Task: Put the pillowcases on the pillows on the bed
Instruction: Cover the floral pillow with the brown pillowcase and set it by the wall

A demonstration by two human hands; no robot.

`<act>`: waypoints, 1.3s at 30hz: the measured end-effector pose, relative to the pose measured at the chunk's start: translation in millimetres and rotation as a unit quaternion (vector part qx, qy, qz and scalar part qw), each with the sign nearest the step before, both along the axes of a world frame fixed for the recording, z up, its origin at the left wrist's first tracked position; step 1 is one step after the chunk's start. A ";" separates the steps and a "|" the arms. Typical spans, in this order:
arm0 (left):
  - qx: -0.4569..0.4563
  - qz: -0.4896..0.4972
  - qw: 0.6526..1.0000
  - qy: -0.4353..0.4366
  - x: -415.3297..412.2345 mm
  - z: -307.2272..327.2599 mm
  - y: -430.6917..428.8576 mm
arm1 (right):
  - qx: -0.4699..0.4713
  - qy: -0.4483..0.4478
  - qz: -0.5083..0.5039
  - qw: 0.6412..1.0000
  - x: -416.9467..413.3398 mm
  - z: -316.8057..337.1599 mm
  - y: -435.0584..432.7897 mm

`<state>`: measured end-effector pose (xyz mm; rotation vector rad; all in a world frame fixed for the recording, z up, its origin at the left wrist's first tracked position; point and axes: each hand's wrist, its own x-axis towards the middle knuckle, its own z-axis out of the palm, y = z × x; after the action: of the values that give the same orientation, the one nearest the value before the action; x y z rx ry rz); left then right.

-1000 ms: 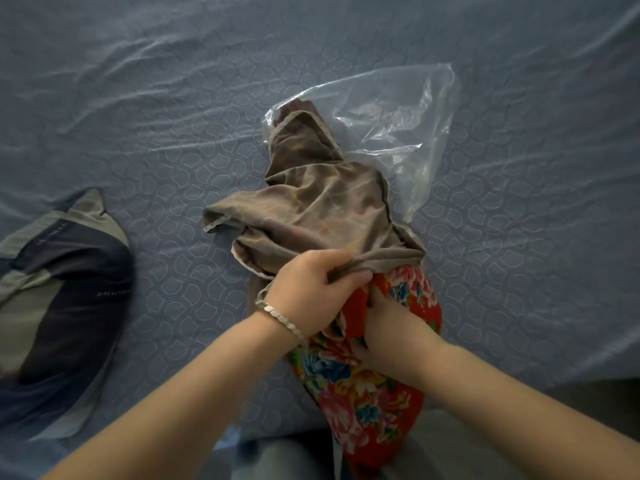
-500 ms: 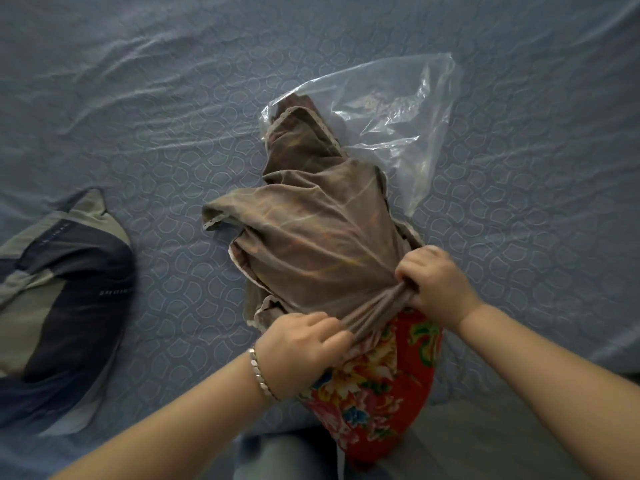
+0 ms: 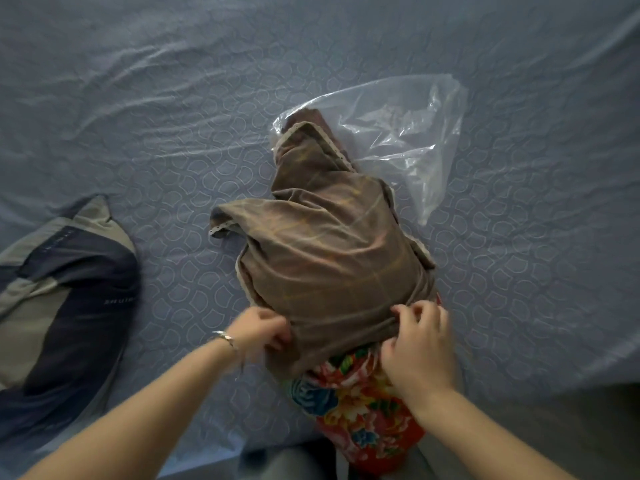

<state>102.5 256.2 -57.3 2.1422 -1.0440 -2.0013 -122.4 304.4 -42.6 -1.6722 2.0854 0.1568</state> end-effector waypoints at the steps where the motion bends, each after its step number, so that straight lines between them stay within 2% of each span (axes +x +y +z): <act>1: -0.064 0.108 0.991 -0.054 11.1 -9.5 -11.9 | -0.017 -0.006 -0.005 1.000 16.9 5.9 2.1; 2: -0.106 0.163 0.975 -0.106 22.0 -19.9 -23.7 | 0.022 -0.010 -0.002 1.000 36.1 12.5 2.6; 3: -0.094 0.167 0.973 -0.129 27.1 -24.2 -35.2 | 0.115 -0.015 -0.006 0.993 56.1 14.3 2.4; 4: -0.052 0.155 0.979 -0.125 27.8 -30.0 -42.1 | 0.203 -0.012 -0.020 0.979 72.3 10.9 0.7; 5: 0.008 0.149 0.984 -0.093 22.4 -28.9 -48.5 | 0.253 0.003 -0.041 0.967 86.4 1.2 0.0; 6: 0.047 0.137 0.987 -0.071 18.5 -37.2 -53.2 | 0.259 0.019 -0.057 0.964 98.1 -8.4 -1.6; 8: 0.055 0.132 0.989 -0.047 11.2 -43.8 -57.9 | 0.219 0.032 -0.070 0.973 106.2 -30.1 -7.1; 10: 0.035 0.156 0.986 -0.050 9.1 -49.0 -59.2 | 0.176 0.044 -0.036 0.983 99.6 -41.4 -15.0; 14: 0.029 0.197 0.979 -0.037 7.1 -32.8 -53.9 | 0.123 0.023 -0.029 0.992 69.7 -19.0 -32.4; 18: 0.008 0.250 0.968 0.021 5.1 20.1 -56.4 | 0.063 -0.053 -0.013 0.997 41.6 22.2 -48.4; 21: -0.035 0.242 0.969 0.022 3.4 79.7 -59.9 | 0.061 -0.144 0.010 0.988 28.1 54.0 -57.9; 24: -0.110 0.208 0.972 0.010 -7.8 138.5 -65.6 | 0.091 -0.267 0.016 0.959 14.1 79.4 -76.2; 26: -0.157 0.212 0.964 0.038 -33.5 172.7 -76.1 | 0.099 -0.324 0.028 0.941 -0.7 85.5 -89.7; 28: -0.192 0.208 0.958 0.047 -74.9 181.4 -89.0 | 0.081 -0.369 -0.019 0.926 -23.2 79.2 -103.8; 31: -0.153 0.131 0.975 0.092 -165.6 166.3 -98.6 | 0.100 -0.379 -0.207 0.897 -82.9 50.5 -112.9; 33: -0.128 -0.021 0.988 0.083 -223.3 135.3 -99.8 | 0.116 -0.252 -0.227 0.934 -132.3 28.2 -110.2; 34: -0.161 -0.130 0.978 0.035 -239.9 117.2 -102.0 | 0.117 -0.171 -0.216 0.954 -154.6 21.9 -107.2; 36: -0.271 -0.278 0.913 -0.123 -248.1 83.6 -107.5 | 0.119 -0.106 -0.214 0.964 -190.0 22.5 -109.0; 37: -0.306 -0.297 0.885 -0.187 -246.3 66.8 -111.5 | 0.111 -0.106 -0.202 0.967 -206.4 20.2 -114.7; 39: -0.309 -0.300 0.861 -0.271 -230.5 36.2 -114.4 | 0.079 -0.117 -0.154 0.978 -221.2 18.3 -127.1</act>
<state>-128.1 141.7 -21.2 2.1605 -2.2770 -0.8730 -343.5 177.3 -24.3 -1.1952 2.0617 0.0241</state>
